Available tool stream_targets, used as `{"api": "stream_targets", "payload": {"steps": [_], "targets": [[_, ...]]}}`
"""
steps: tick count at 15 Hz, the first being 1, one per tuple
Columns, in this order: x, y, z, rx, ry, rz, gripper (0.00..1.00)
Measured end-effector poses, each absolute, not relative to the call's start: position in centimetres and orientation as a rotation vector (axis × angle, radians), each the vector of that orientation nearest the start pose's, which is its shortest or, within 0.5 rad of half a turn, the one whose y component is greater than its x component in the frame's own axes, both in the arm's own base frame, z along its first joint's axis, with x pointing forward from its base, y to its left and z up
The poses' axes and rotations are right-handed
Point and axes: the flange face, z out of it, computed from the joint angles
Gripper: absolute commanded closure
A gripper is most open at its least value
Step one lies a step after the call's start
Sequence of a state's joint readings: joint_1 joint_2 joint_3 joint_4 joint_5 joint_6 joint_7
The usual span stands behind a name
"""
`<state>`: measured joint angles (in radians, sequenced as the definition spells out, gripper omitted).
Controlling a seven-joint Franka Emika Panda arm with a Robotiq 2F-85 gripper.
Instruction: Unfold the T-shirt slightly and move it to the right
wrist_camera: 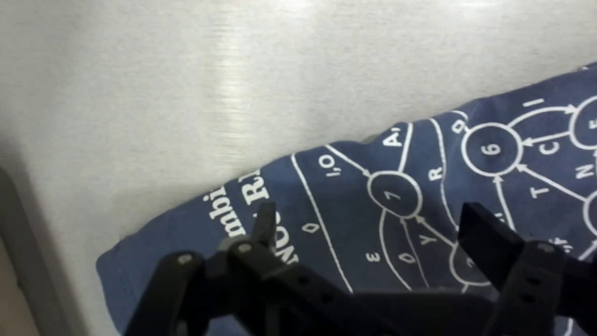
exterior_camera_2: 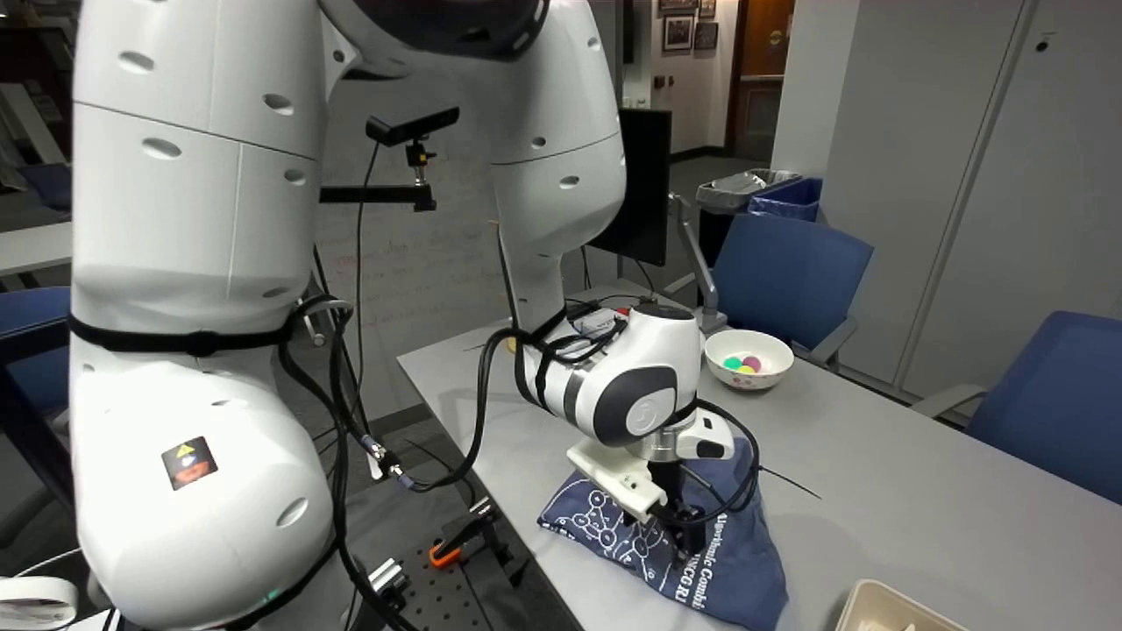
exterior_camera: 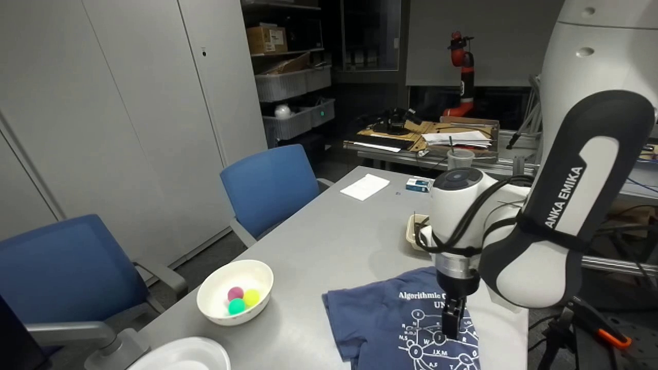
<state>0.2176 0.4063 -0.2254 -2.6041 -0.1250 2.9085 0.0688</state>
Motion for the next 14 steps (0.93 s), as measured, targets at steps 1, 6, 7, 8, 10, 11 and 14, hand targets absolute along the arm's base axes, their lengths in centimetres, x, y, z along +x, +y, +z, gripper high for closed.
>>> {"api": "stream_targets", "payload": {"steps": [1,6,7,8,10,11,14], "targets": [[41.2,-0.3,11.8,-3.239,-0.091,0.158,0.0],[41.7,2.9,18.1,-3.15,-0.002,0.222,0.0],[41.7,3.4,19.6,-3.141,0.0,0.22,0.0],[41.7,3.9,21.0,-3.135,0.0,0.212,0.0],[41.6,4.7,23.7,-3.129,-0.005,0.186,0.0],[41.5,5.1,25.0,-3.129,-0.006,0.167,0.0],[40.7,6.4,28.3,-3.132,-0.008,0.081,0.0]]}}
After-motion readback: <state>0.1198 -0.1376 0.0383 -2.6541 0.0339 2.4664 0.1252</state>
